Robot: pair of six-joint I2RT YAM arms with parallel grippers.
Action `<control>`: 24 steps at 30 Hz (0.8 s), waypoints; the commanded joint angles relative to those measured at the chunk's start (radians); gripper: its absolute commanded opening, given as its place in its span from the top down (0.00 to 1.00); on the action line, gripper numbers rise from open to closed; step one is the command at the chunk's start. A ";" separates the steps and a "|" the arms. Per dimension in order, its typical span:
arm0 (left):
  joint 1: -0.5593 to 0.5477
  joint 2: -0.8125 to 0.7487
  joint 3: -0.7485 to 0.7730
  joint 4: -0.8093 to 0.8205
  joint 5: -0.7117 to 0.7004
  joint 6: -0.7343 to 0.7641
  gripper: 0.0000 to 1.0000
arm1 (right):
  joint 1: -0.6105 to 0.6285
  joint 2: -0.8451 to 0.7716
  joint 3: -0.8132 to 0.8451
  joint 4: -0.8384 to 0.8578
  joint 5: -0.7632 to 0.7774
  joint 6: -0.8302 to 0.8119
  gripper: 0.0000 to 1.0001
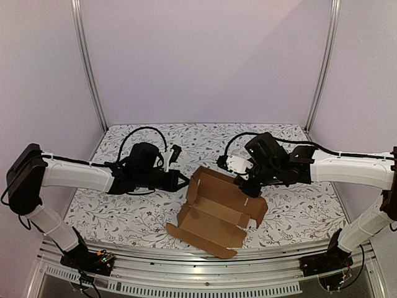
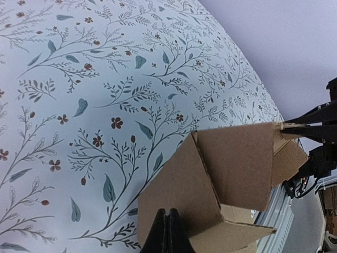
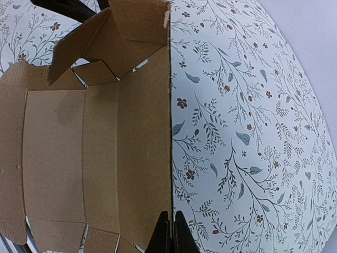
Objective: Fold the paper box
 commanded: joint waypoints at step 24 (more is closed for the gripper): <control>-0.013 0.052 -0.063 0.127 0.100 -0.036 1.00 | 0.122 -0.007 -0.128 0.139 0.295 -0.038 1.00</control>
